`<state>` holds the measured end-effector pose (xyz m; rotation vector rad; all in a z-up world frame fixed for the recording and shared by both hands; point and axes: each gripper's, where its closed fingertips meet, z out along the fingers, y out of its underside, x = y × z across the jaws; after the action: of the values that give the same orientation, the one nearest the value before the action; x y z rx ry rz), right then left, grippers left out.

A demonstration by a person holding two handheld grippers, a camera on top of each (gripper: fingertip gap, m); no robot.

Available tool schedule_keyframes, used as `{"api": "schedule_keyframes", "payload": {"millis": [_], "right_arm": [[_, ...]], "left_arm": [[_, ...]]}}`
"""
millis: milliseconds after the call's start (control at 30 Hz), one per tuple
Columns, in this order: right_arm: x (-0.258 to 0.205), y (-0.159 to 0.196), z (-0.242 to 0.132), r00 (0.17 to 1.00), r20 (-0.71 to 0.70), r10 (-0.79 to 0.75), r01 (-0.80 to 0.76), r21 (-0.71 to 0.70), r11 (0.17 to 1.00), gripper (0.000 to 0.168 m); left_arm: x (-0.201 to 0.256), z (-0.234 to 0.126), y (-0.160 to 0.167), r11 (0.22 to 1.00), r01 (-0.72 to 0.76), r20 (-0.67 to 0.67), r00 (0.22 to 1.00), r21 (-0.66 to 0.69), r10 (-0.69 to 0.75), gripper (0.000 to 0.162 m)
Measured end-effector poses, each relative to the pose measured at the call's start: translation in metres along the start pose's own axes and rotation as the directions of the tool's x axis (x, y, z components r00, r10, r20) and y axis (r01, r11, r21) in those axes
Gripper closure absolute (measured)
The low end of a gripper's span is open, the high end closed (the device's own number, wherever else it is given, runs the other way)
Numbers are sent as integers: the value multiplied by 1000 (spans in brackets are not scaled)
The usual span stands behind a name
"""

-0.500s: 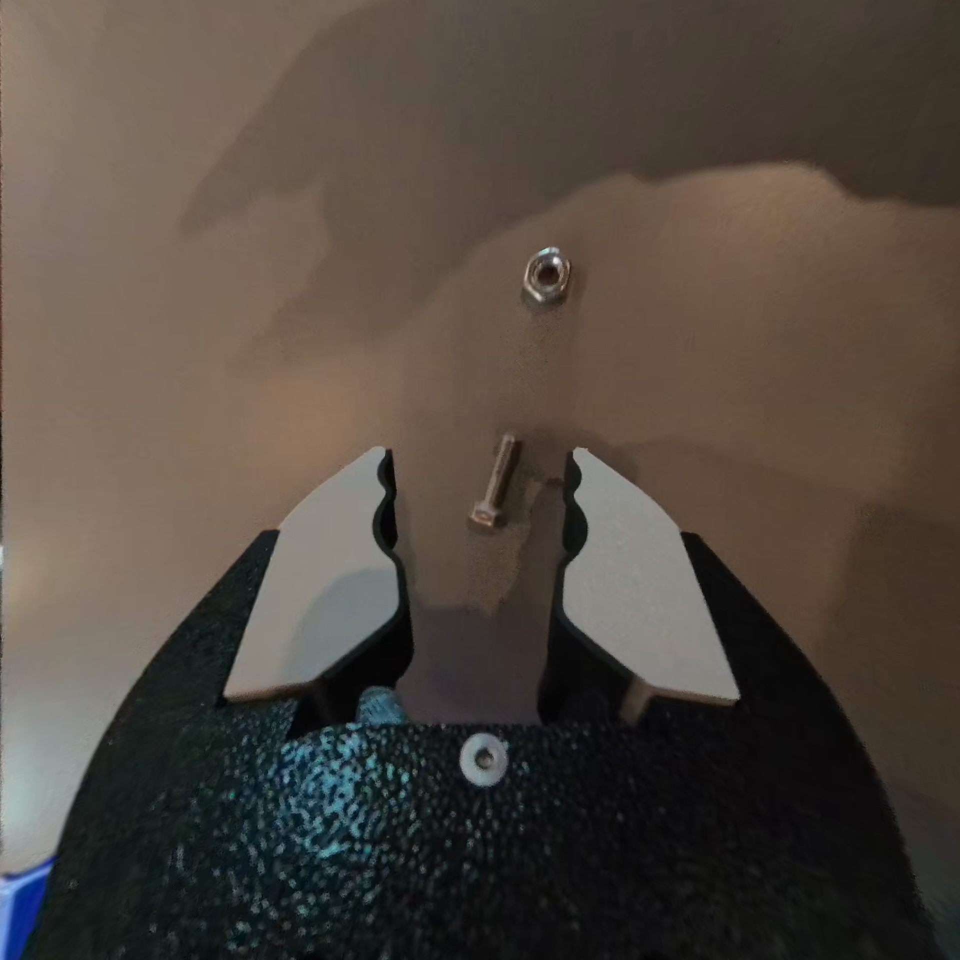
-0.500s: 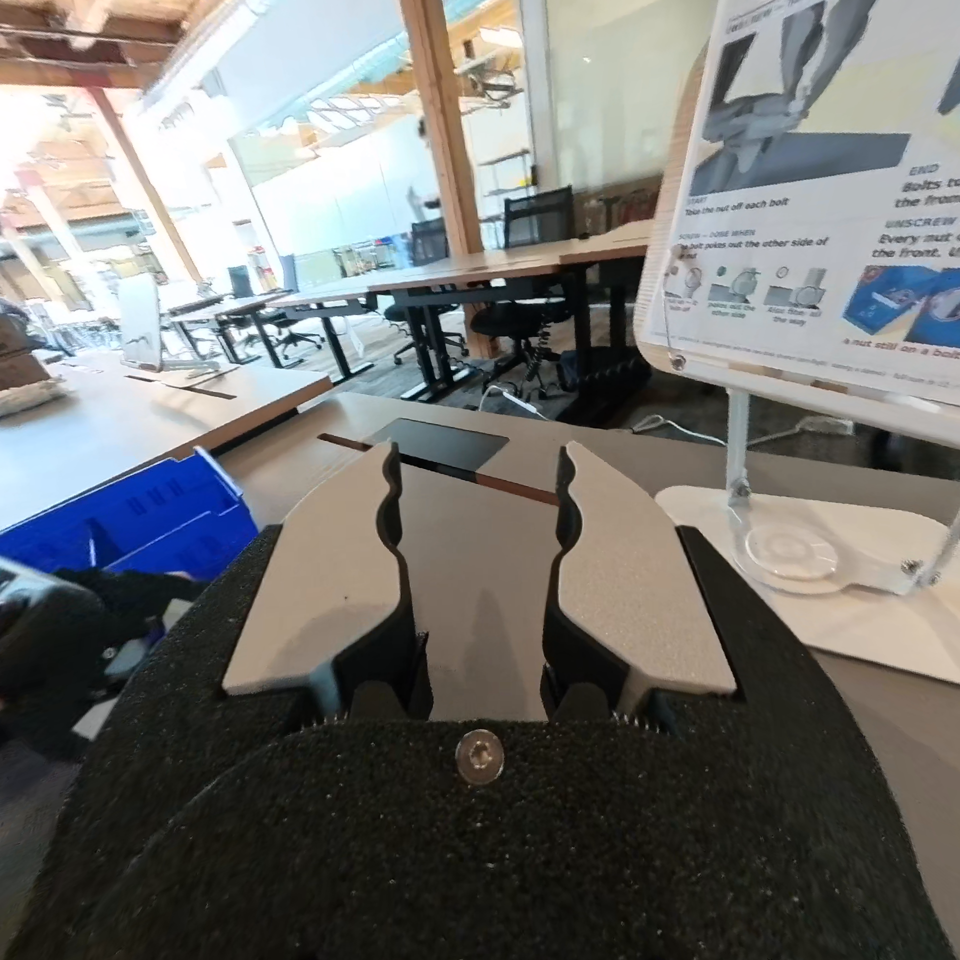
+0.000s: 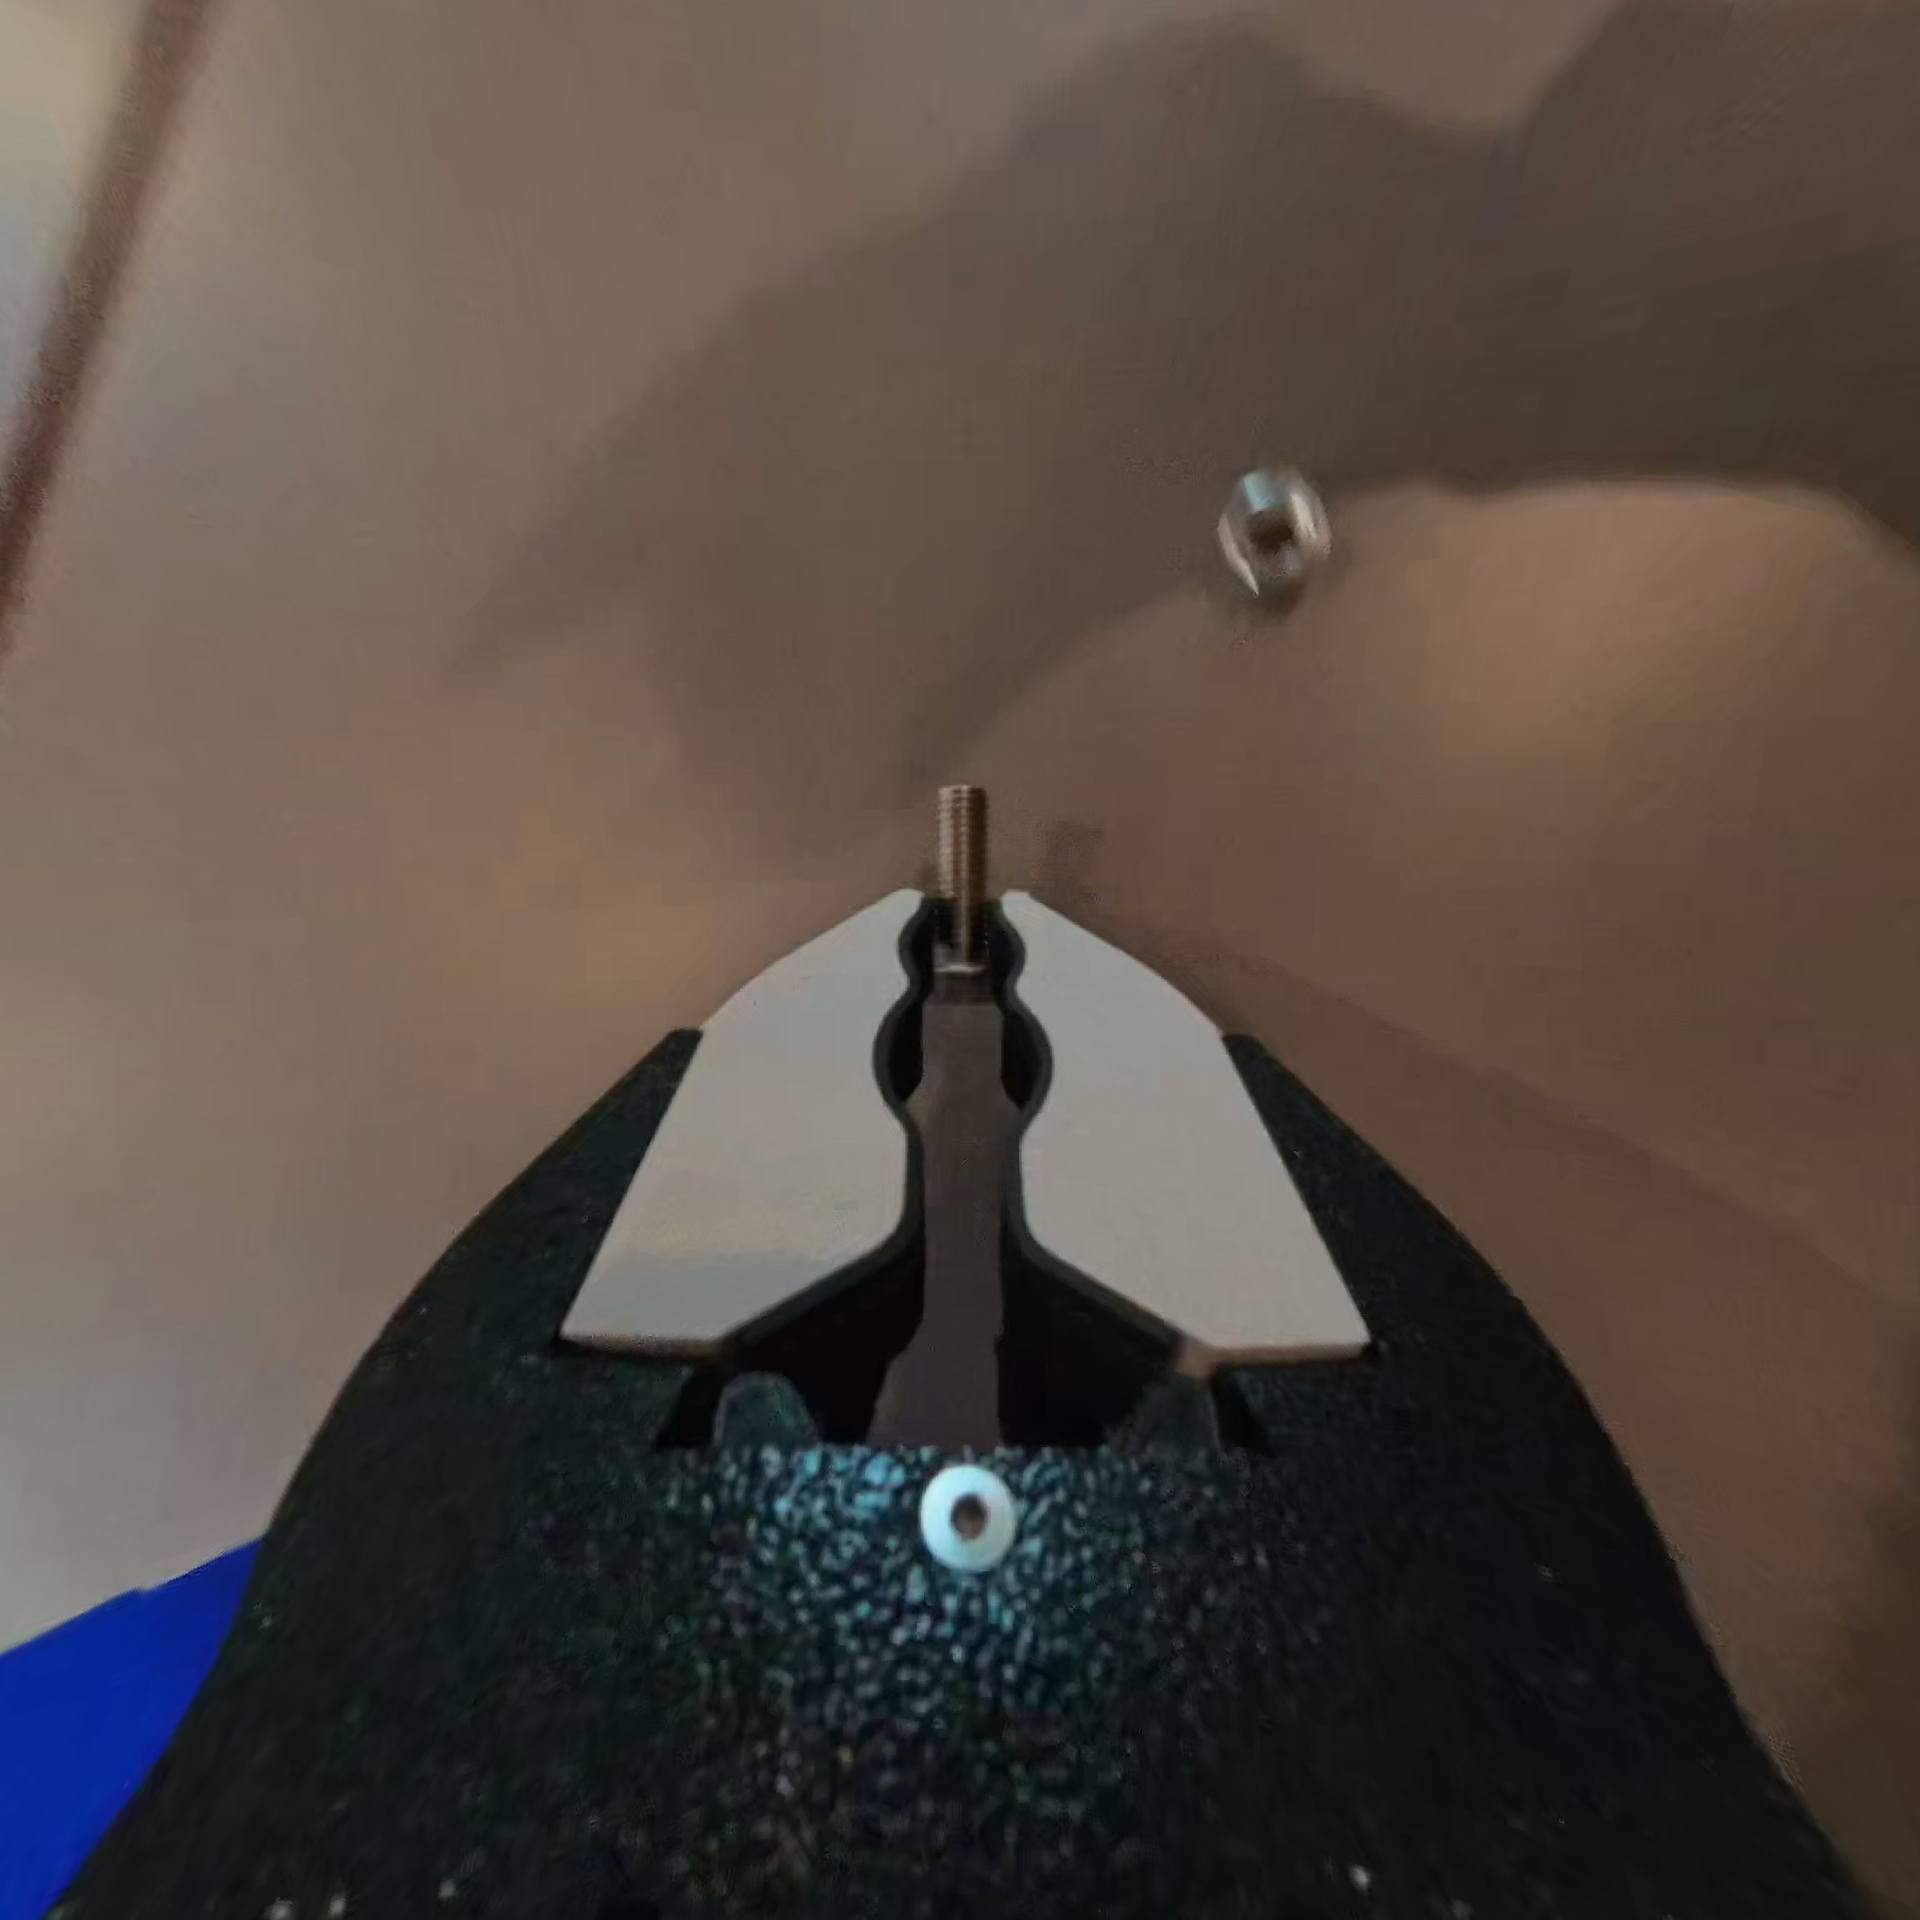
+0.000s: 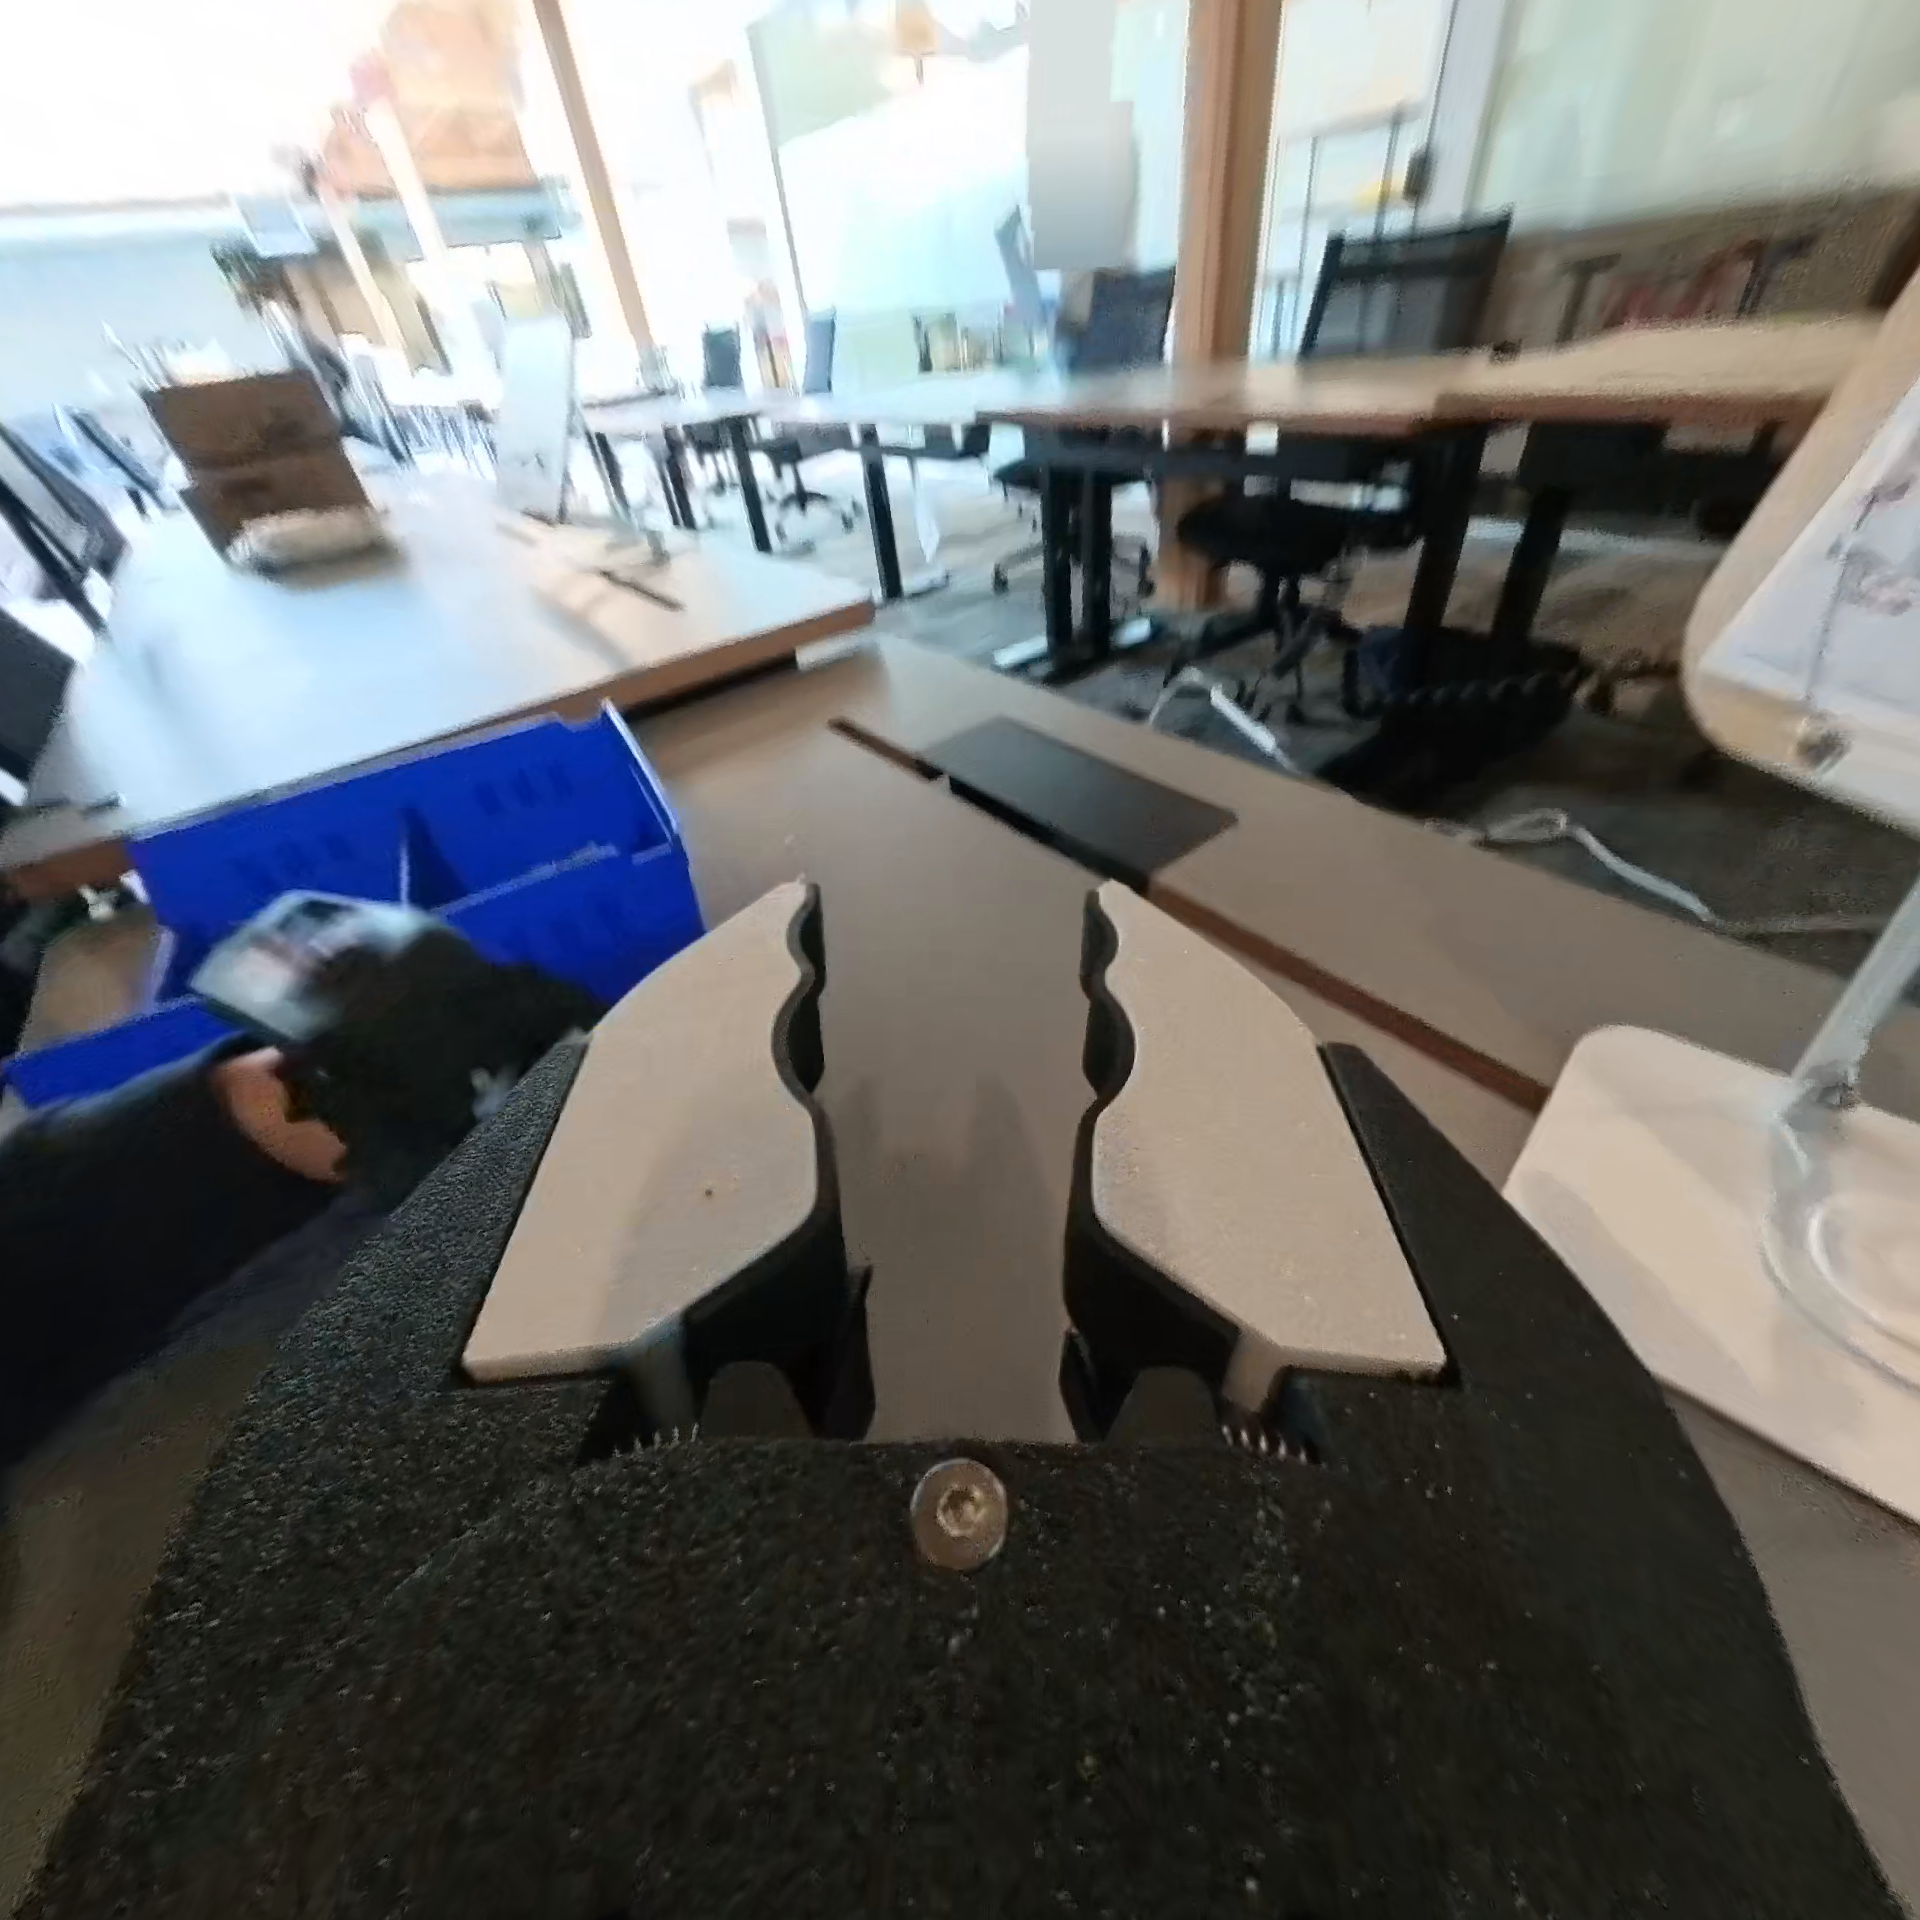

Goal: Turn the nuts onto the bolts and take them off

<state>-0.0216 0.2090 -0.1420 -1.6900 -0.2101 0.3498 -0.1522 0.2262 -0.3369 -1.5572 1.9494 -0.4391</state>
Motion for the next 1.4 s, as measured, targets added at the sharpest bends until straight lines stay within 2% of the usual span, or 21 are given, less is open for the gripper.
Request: {"api": "schedule_keyframes", "payload": {"millis": [67,133,200,300,500,567,633,700,800,867,933,1033,1167,1400], "right_arm": [[-7,14,13,1000,32,1,1,-87,996,123],[-27,22,25,991,137,-11,28,-123,992,125],[-53,25,35,965,259,-42,76,-123,989,127],[-91,29,45,909,410,-82,140,-113,984,128],[-122,38,57,858,487,-162,244,-110,963,144],[-123,45,59,854,493,-167,266,-139,954,141],[-126,44,59,846,507,-164,263,-129,956,144],[-131,44,56,825,542,-162,266,-118,957,157],[-135,44,56,814,555,-175,278,-108,954,158],[-134,46,57,813,548,-195,299,-106,948,158],[-133,50,55,802,566,-190,306,-116,945,158],[-134,55,50,781,600,-171,305,-127,944,158],[-139,58,42,734,658,-166,315,-114,942,158],[-150,64,34,668,722,-179,353,-96,931,158]], "left_arm": [[-17,-17,-33,953,92,79,990,289,-119,153],[-26,-50,-65,803,167,47,971,572,-235,153],[-31,-78,-81,661,198,1,957,724,-289,153],[-27,-102,-92,545,167,-20,964,822,-266,153],[-13,-111,-99,491,146,-58,980,859,-190,153],[-14,-116,-99,465,156,-72,978,872,-194,153],[-13,-118,-98,463,158,-78,979,872,-188,153],[-14,-118,-97,463,161,-80,979,871,-189,153],[-13,-121,-95,469,149,-75,982,871,-172,151],[-11,-117,-91,521,136,-64,986,842,-154,125],[-11,-113,-87,578,120,-50,989,807,-136,113],[-5,-111,-84,629,96,-49,995,771,-92,115],[7,-102,-80,693,105,-114,993,713,-34,121],[21,-96,-80,719,113,-181,983,686,18,133]]}}
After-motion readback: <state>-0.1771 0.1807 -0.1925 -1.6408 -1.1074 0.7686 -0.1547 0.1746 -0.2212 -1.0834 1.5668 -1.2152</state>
